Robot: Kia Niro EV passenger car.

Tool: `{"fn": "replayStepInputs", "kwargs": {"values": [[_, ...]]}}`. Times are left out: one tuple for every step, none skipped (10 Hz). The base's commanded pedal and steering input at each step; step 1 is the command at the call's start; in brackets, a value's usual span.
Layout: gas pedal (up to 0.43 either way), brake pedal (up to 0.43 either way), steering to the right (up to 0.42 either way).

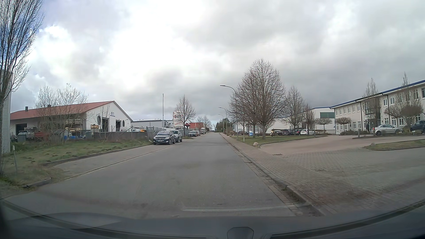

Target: Follow the waypoints while adhering to traffic rules and regulations

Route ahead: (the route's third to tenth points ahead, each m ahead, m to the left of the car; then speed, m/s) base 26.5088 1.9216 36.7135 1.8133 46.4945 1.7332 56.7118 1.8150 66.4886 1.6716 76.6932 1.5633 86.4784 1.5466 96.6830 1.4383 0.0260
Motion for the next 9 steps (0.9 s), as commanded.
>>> {"fn": "replayStepInputs", "kwargs": {"values": [[0.0,0.262,-0.012],[0.0,0.262,-0.012],[0.0,0.262,-0.012],[0.0,0.262,-0.012],[0.0,0.262,-0.012],[0.0,0.262,-0.012],[0.0,0.262,-0.012],[0.0,0.262,-0.012],[0.0,0.256,-0.012]]}}
